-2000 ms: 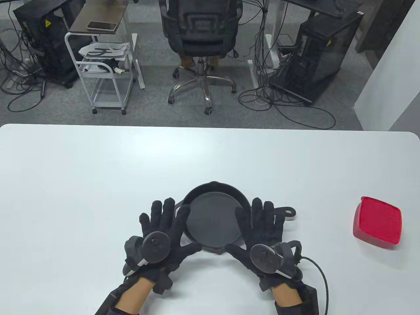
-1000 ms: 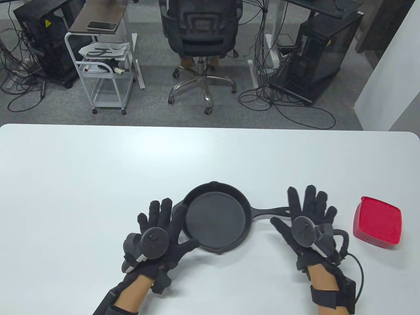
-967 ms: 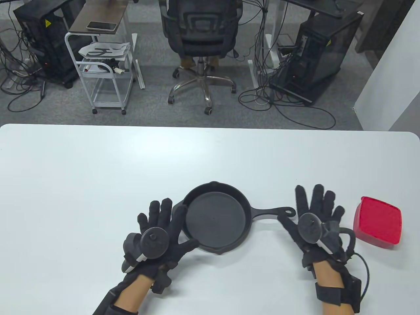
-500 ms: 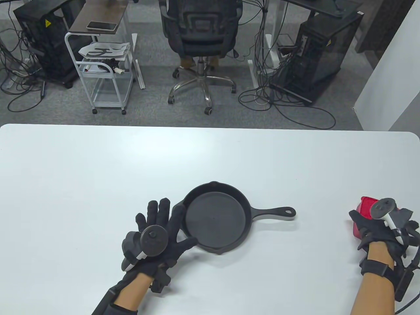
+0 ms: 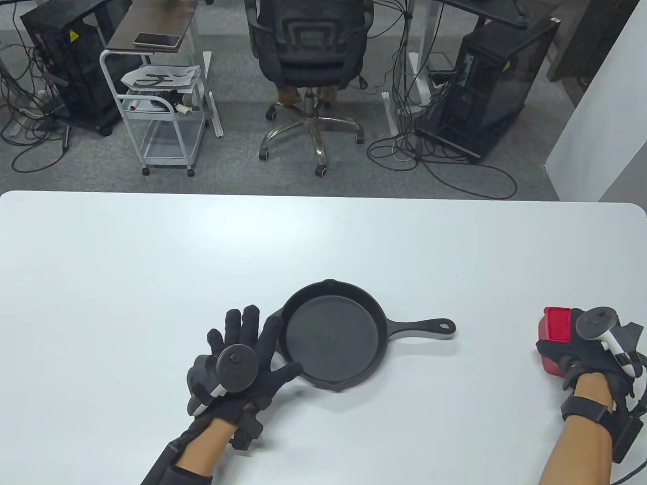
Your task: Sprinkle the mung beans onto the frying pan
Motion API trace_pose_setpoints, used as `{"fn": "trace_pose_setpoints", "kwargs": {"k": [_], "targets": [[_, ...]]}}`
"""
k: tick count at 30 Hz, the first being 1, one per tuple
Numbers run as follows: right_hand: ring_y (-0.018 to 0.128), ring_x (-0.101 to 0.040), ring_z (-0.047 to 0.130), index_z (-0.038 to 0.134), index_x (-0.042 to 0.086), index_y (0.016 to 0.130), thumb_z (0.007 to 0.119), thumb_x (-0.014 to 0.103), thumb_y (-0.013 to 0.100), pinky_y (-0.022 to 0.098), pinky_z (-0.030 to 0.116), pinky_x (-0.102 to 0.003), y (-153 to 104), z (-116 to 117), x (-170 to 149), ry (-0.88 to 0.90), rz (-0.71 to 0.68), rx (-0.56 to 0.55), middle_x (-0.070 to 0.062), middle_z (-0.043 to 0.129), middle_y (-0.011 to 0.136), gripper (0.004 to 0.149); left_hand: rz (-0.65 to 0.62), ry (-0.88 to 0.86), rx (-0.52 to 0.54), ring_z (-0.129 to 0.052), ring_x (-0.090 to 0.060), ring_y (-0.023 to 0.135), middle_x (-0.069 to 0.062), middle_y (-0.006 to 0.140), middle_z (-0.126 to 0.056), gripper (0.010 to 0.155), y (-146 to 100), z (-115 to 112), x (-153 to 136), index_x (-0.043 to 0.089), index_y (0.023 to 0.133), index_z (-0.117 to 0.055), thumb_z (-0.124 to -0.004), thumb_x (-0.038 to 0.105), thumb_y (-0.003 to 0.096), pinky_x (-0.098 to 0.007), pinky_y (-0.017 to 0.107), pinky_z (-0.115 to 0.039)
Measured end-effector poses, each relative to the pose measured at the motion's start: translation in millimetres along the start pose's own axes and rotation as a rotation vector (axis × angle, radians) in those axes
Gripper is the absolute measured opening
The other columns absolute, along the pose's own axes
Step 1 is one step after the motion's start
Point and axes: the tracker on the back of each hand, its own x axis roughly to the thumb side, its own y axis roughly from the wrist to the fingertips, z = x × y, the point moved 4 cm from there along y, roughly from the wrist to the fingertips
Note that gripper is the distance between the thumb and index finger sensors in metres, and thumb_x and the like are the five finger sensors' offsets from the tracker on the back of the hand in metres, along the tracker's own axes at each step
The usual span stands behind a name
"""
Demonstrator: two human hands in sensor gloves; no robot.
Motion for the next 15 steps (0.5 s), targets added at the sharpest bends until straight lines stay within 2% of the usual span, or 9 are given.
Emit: {"fn": "trace_pose_setpoints", "kwargs": {"k": [4, 6, 13, 15], "targets": [[0.098, -0.061, 0.055, 0.03, 0.045, 0.113, 0.087, 0.08, 0.039, 0.055, 0.074, -0.066, -15.1, -2.7, 19.6, -0.117, -0.128, -0.104, -0.033, 0.021, 0.121, 0.1, -0.002, -0.016, 0.008, -0.006, -0.03, 0.115, -0.002, 0.127, -0.011, 0.102, -2.6, 4.4, 0.1, 0.038, 0.121, -0.034, -0.051, 0.096, 0.0376, -0.068, 0.075, -0.016], [0.098, -0.061, 0.056, 0.032, 0.044, 0.113, 0.088, 0.08, 0.037, 0.055, 0.074, -0.066, -22.7, -7.7, 32.3, -0.155, -0.172, -0.121, -0.033, 0.023, 0.122, 0.1, -0.004, -0.036, 0.013, -0.006, -0.031, 0.115, -0.002, 0.127, -0.013, 0.103, -3.8, 6.1, 0.1, 0.038, 0.121, -0.035, -0.051, 0.096, 0.0375, -0.068, 0.076, -0.017], [0.097, -0.062, 0.055, 0.024, 0.042, 0.115, 0.084, 0.082, 0.039, 0.055, 0.074, -0.065, -63.6, -45.6, 88.7, -0.102, -0.343, -0.169, -0.034, 0.021, 0.121, 0.104, -0.004, -0.104, 0.014, -0.01, -0.032, 0.116, -0.004, 0.128, -0.016, 0.101, -5.8, 12.1, -0.5, 0.037, 0.121, -0.037, -0.051, 0.095, 0.0388, -0.067, 0.077, -0.022], [0.097, -0.062, 0.056, 0.027, 0.042, 0.115, 0.083, 0.082, 0.04, 0.055, 0.074, -0.065, -76.4, -54.0, 106.8, -0.096, -0.395, -0.178, -0.035, 0.021, 0.121, 0.102, 0.005, -0.122, 0.005, -0.01, -0.032, 0.116, -0.004, 0.128, -0.017, 0.102, -6.2, 13.1, -2.4, 0.037, 0.121, -0.036, -0.05, 0.095, 0.0387, -0.067, 0.077, -0.023]]}}
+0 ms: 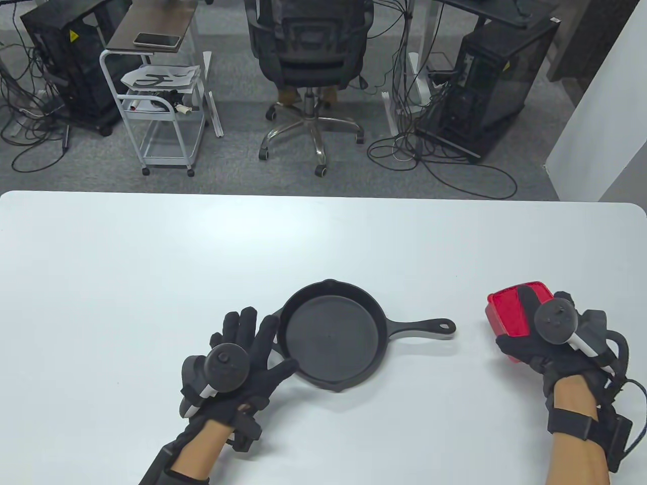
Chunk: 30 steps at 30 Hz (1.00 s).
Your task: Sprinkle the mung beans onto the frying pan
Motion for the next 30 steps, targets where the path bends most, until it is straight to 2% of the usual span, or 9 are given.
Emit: {"fn": "trace_pose_setpoints", "kwargs": {"k": [4, 7, 12, 15, 16, 19, 23, 26, 30], "targets": [[0.097, -0.062, 0.058, 0.03, 0.041, 0.115, 0.083, 0.083, 0.04, 0.054, 0.075, -0.065, -10.5, -21.8, 63.3, -0.022, -0.166, -0.024, -0.035, 0.024, 0.121, 0.101, 0.004, -0.064, 0.003, -0.012, -0.033, 0.116, -0.005, 0.128, -0.017, 0.102, -0.3, 4.3, -4.4, 0.035, 0.121, -0.037, -0.049, 0.095, 0.0389, -0.066, 0.078, -0.026], [0.096, -0.062, 0.059, 0.031, 0.041, 0.115, 0.083, 0.083, 0.04, 0.054, 0.075, -0.065, -19.8, -29.2, 105.3, -0.056, -0.272, -0.04, -0.035, 0.025, 0.121, 0.101, 0.007, -0.153, 0.003, -0.014, -0.033, 0.115, -0.005, 0.127, -0.018, 0.102, -0.9, 7.2, -8.2, 0.035, 0.12, -0.038, -0.049, 0.095, 0.0395, -0.066, 0.078, -0.028], [0.096, -0.063, 0.058, 0.029, 0.04, 0.116, 0.082, 0.082, 0.041, 0.054, 0.075, -0.065, -46.9, -37.4, 189.8, -0.084, -0.49, -0.049, -0.035, 0.025, 0.121, 0.102, -0.008, -0.431, -0.014, -0.013, -0.034, 0.114, -0.007, 0.126, -0.017, 0.1, -1.5, 10.2, -13.7, 0.032, 0.12, -0.039, -0.051, 0.093, 0.0411, -0.065, 0.078, -0.03], [0.096, -0.063, 0.058, 0.026, 0.039, 0.116, 0.081, 0.083, 0.041, 0.054, 0.075, -0.065, -61.4, -36.8, 226.5, -0.1, -0.582, -0.034, -0.036, 0.024, 0.121, 0.103, -0.016, -0.558, -0.011, -0.018, -0.036, 0.114, -0.009, 0.126, -0.019, 0.1, -1.5, 11.8, -16.6, 0.03, 0.119, -0.042, -0.051, 0.092, 0.0418, -0.064, 0.078, -0.035], [0.097, -0.063, 0.058, 0.025, 0.038, 0.116, 0.082, 0.082, 0.041, 0.055, 0.075, -0.066, -71.8, -35.9, 248.7, -0.118, -0.635, -0.021, -0.036, 0.024, 0.121, 0.104, -0.017, -0.622, -0.016, -0.021, -0.037, 0.113, -0.01, 0.125, -0.025, 0.1, -1.6, 12.1, -18.4, 0.028, 0.119, -0.042, -0.051, 0.092, 0.0423, -0.064, 0.077, -0.038], [0.097, -0.063, 0.058, 0.022, 0.038, 0.116, 0.081, 0.082, 0.042, 0.055, 0.075, -0.066, -91.6, -33.4, 291.5, -0.153, -0.74, -0.01, -0.036, 0.024, 0.121, 0.105, -0.019, -0.801, -0.024, -0.024, -0.039, 0.111, -0.011, 0.124, -0.025, 0.1, -2.5, 13.3, -21.0, 0.026, 0.118, -0.044, -0.052, 0.091, 0.0433, -0.063, 0.076, -0.041], [0.097, -0.064, 0.057, 0.021, 0.038, 0.116, 0.082, 0.082, 0.042, 0.056, 0.074, -0.066, -111.9, -31.3, 335.3, -0.143, -0.859, 0.003, -0.036, 0.024, 0.121, 0.105, -0.053, -1.042, -0.062, -0.031, -0.042, 0.107, -0.015, 0.123, -0.029, 0.099, -4.1, 15.4, -19.7, 0.023, 0.118, -0.045, -0.054, 0.09, 0.0447, -0.061, 0.072, -0.051], [0.098, -0.064, 0.057, 0.021, 0.038, 0.116, 0.082, 0.082, 0.042, 0.056, 0.074, -0.066, -119.9, -32.6, 353.8, -0.137, -0.911, -0.005, -0.036, 0.024, 0.122, 0.105, -0.075, -1.072, -0.097, -0.041, -0.043, 0.102, -0.016, 0.123, -0.032, 0.098, -6.5, 19.0, -14.6, 0.022, 0.118, -0.045, -0.055, 0.088, 0.0464, -0.058, 0.067, -0.059], [0.098, -0.064, 0.056, 0.022, 0.037, 0.116, 0.082, 0.082, 0.042, 0.056, 0.073, -0.067, -129.1, -36.3, 370.5, -0.13, -0.957, -0.005, -0.036, 0.024, 0.122, 0.105, -0.123, -1.099, -0.177, -0.077, -0.038, 0.082, -0.016, 0.116, -0.054, 0.094, -7.2, 16.1, -6.2, 0.022, 0.116, -0.048, -0.054, 0.087, 0.0487, -0.045, 0.045, -0.081]]}}
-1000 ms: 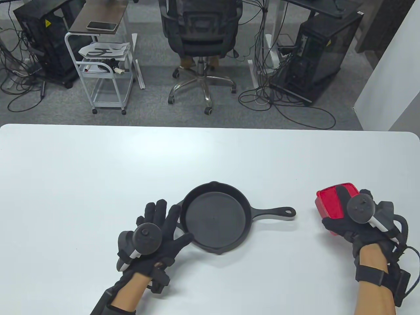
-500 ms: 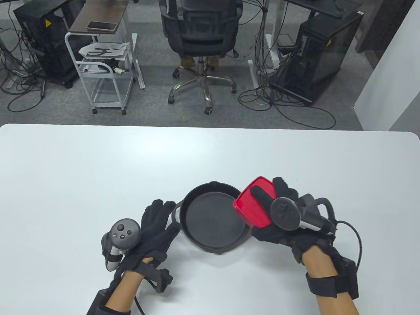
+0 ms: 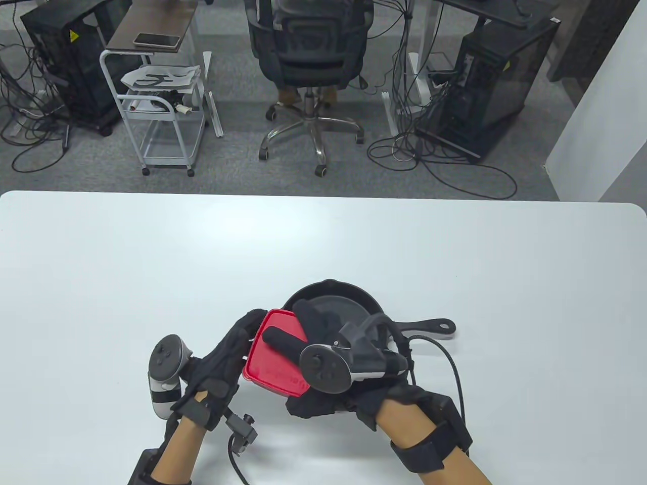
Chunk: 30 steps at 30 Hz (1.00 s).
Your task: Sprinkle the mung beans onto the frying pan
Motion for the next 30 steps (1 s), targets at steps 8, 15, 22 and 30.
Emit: {"fn": "trace_pose_setpoints", "kwargs": {"k": [8, 15, 22, 30], "targets": [[0.1, -0.064, 0.054, 0.023, 0.037, 0.117, 0.081, 0.082, 0.043, 0.059, 0.071, -0.068, -1.7, 8.4, -5.0, 0.025, -0.011, 0.039, -0.035, 0.026, 0.123, 0.104, 0.156, -0.255, -0.227, -0.102, -0.032, 0.057, -0.019, 0.1, -0.077, 0.087, 3.8, -17.8, -22.8, 0.038, 0.118, -0.024, -0.06, 0.082, 0.0523, -0.033, 0.025, -0.094], [0.108, -0.062, 0.041, 0.031, 0.034, 0.118, 0.073, 0.081, 0.047, 0.067, 0.06, -0.072, -5.1, 19.2, -9.4, -0.026, 0.036, 0.037, -0.029, 0.024, 0.126, 0.095, 0.173, -0.308, -0.165, -0.101, -0.035, 0.059, -0.021, 0.099, -0.074, 0.08, 7.5, -24.6, -33.7, 0.04, 0.118, -0.037, -0.066, 0.077, 0.0525, -0.033, 0.026, -0.097], [0.109, -0.056, 0.042, 0.046, 0.032, 0.115, 0.069, 0.075, 0.051, 0.069, 0.056, -0.072, -9.9, 16.3, 1.8, -0.229, 0.123, -0.102, -0.023, 0.033, 0.126, 0.08, 0.159, -0.343, -0.05, -0.098, -0.039, 0.064, -0.02, 0.104, -0.068, 0.079, 7.7, -18.3, -38.4, 0.042, 0.116, -0.034, -0.069, 0.074, 0.0525, -0.038, 0.028, -0.097], [0.102, -0.055, 0.058, 0.048, 0.039, 0.114, 0.063, 0.075, 0.052, 0.06, 0.071, -0.063, -9.7, 29.2, 20.1, -0.325, 0.24, -0.229, -0.02, 0.049, 0.123, 0.073, 0.138, -0.342, 0.017, -0.095, -0.041, 0.068, -0.019, 0.108, -0.06, 0.078, 6.0, -17.3, -37.9, 0.043, 0.115, -0.029, -0.068, 0.072, 0.0533, -0.041, 0.03, -0.097]]}}
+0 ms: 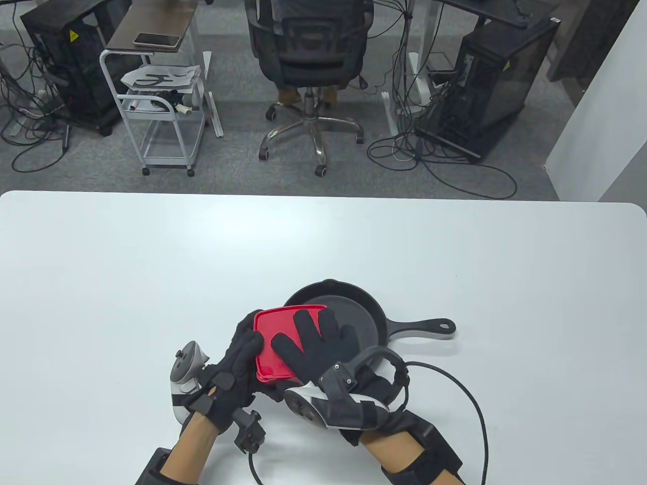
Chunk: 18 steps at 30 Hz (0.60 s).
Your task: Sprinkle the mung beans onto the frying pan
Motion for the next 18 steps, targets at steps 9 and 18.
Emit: {"fn": "trace_pose_setpoints", "kwargs": {"k": [9, 18], "targets": [[0.1, -0.055, 0.058, 0.051, 0.04, 0.112, 0.055, 0.078, 0.05, 0.055, 0.07, -0.068, -4.8, 12.2, -0.9, 0.117, 0.097, -0.145, -0.02, 0.047, 0.123, 0.072, 0.02, -0.087, -0.027, -0.093, -0.043, 0.074, -0.019, 0.113, -0.051, 0.078, -2.4, -8.1, -5.7, 0.047, 0.112, -0.021, -0.066, 0.072, 0.0538, -0.041, 0.032, -0.097], [0.099, -0.056, 0.056, 0.059, 0.035, 0.108, 0.053, 0.077, 0.052, 0.056, 0.064, -0.074, -14.6, 12.1, 0.2, 0.225, 0.122, -0.277, -0.015, 0.058, 0.119, 0.071, -0.043, -0.184, -0.1, -0.083, -0.047, 0.084, -0.018, 0.116, -0.03, 0.079, -1.7, -24.8, -8.3, 0.05, 0.109, -0.009, -0.062, 0.073, 0.0551, -0.042, 0.034, -0.095]]}}
